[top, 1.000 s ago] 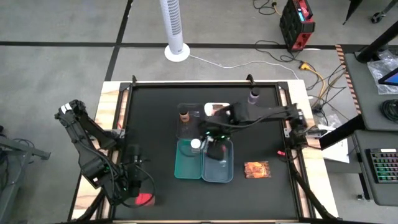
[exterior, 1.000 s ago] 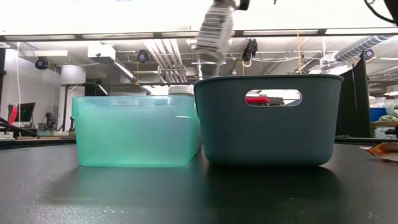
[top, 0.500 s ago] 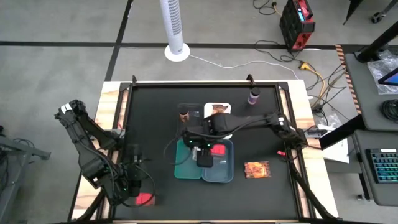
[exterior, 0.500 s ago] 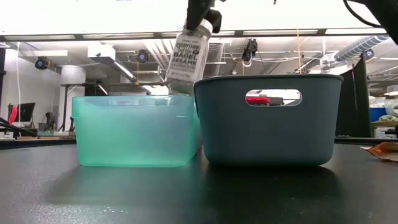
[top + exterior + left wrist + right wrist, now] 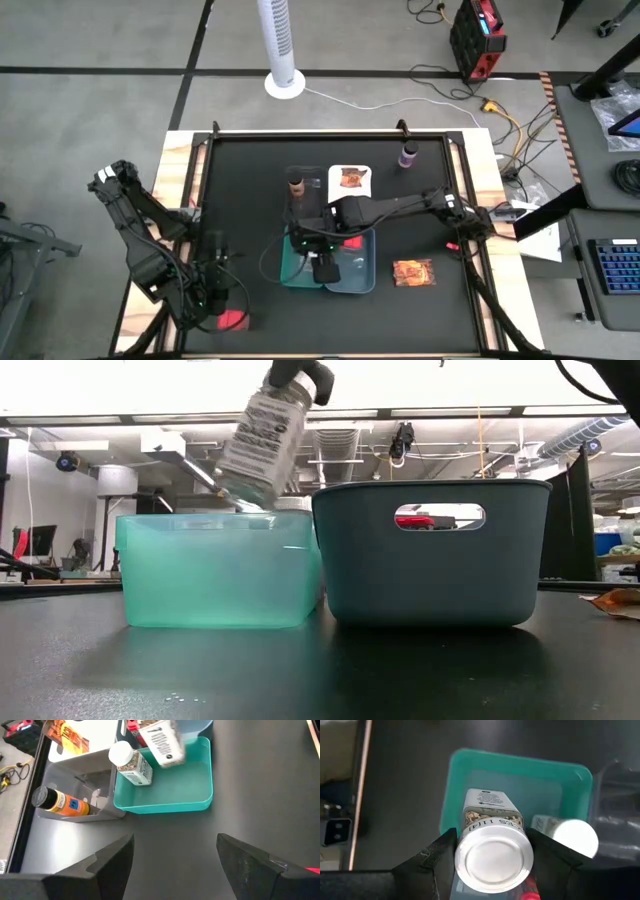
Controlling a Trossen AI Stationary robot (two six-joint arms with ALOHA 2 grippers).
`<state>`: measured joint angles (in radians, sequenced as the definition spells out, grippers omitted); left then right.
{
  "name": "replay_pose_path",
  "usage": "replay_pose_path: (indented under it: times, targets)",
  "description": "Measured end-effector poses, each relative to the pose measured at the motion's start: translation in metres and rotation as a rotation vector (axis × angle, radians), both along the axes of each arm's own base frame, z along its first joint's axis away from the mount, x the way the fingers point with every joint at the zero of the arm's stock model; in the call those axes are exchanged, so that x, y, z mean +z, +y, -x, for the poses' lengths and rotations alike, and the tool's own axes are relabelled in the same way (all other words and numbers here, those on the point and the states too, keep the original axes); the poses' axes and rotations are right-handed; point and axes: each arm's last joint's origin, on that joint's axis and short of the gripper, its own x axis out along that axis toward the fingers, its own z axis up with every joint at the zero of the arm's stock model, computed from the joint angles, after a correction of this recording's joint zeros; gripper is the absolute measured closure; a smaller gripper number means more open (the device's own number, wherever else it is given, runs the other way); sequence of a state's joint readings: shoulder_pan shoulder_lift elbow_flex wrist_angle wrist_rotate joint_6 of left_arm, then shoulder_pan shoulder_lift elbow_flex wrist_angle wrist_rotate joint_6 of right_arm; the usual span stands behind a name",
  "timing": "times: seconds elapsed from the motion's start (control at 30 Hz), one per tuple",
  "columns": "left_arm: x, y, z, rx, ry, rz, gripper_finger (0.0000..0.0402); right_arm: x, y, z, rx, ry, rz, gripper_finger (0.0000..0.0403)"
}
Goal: Sort spices by type
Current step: Put the white seasoning bottle into the white bin
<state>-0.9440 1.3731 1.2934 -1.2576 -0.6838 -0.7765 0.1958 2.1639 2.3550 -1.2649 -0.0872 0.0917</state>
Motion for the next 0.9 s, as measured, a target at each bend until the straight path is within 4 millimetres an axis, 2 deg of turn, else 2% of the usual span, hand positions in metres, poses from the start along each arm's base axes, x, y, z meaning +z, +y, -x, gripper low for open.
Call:
replay_pose_path:
  times: [0.37,0.7,0.9]
  targets:
    - [0.0,0.0,0.0,0.003,-0.01,-0.007,0.0135,-0.005,0.005,-0.003,-0.019,-0.021,-0.007,0.0205]
    - [0.0,0.0,0.0,0.003,-0.01,-0.007,0.0135,-0.032,0.008,-0.003,-0.042,0.056,-0.002,0.0205]
    - [0.0,0.0,0.0,0.003,-0.01,-0.007,0.0135,-0.04,0.008,-0.004,-0.049,0.067,-0.003,0.0205]
